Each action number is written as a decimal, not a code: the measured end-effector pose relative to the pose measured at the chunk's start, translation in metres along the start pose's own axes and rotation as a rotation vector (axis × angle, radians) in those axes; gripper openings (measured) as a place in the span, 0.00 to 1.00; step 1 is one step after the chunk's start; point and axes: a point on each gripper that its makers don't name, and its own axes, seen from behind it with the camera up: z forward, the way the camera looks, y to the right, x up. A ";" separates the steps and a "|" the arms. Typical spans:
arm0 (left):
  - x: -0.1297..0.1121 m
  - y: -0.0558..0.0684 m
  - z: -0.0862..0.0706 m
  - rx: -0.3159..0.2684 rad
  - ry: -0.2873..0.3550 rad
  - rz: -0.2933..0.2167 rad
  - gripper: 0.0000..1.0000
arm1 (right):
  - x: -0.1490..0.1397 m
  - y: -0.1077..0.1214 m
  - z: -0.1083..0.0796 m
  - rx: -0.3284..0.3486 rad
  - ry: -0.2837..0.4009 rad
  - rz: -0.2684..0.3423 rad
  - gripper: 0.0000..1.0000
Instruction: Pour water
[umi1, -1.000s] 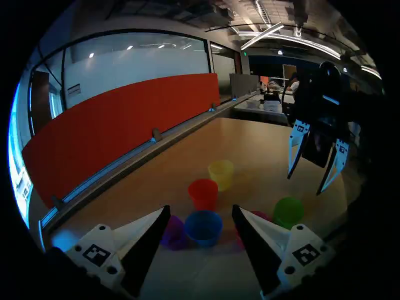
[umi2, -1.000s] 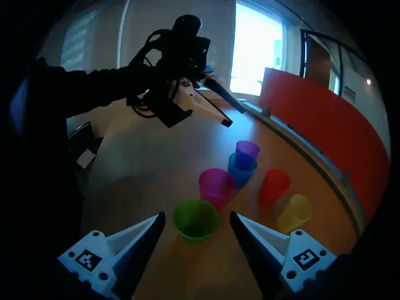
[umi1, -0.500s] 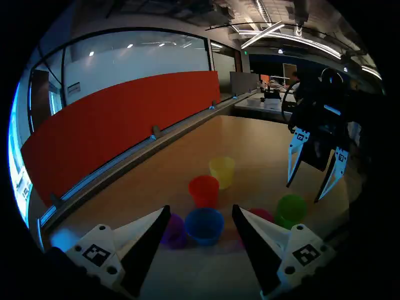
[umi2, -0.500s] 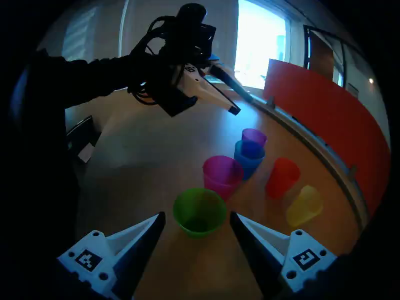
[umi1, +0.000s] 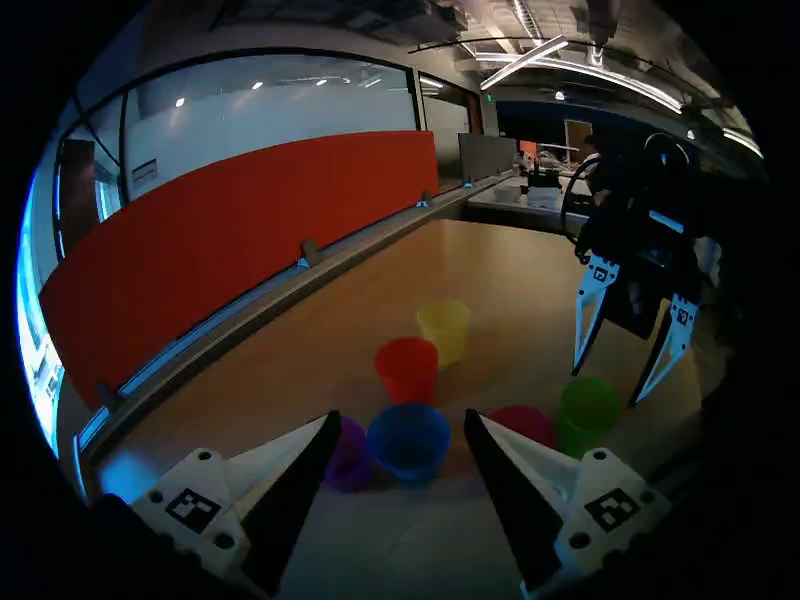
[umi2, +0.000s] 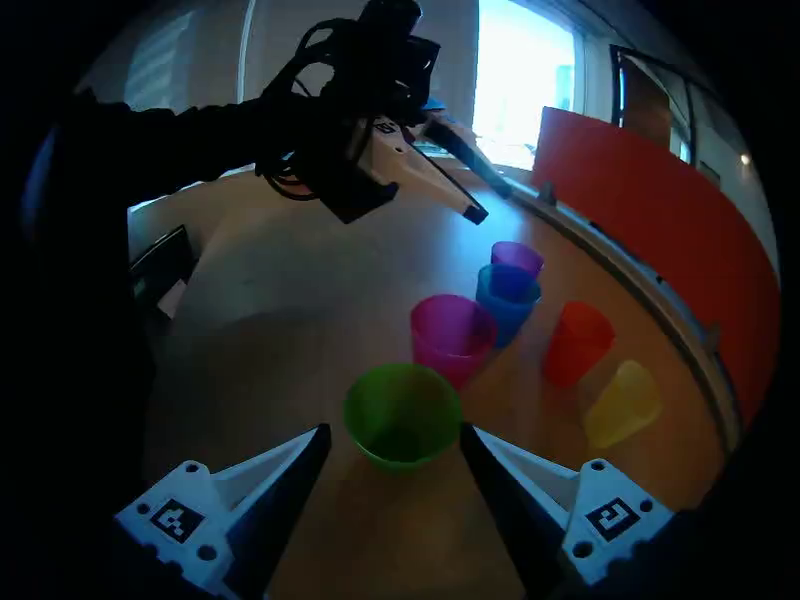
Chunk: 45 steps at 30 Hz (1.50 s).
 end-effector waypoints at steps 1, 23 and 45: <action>-0.001 0.000 0.000 -0.001 -0.001 0.000 0.92 | 0.000 0.000 0.001 -0.001 0.000 0.002 1.00; -0.017 -0.002 0.005 0.000 -0.016 -0.010 0.92 | -0.004 0.002 0.030 0.011 -0.002 0.010 1.00; -0.027 -0.001 0.015 -0.021 -0.044 -0.003 0.92 | -0.007 0.003 0.036 0.010 0.005 -0.010 0.91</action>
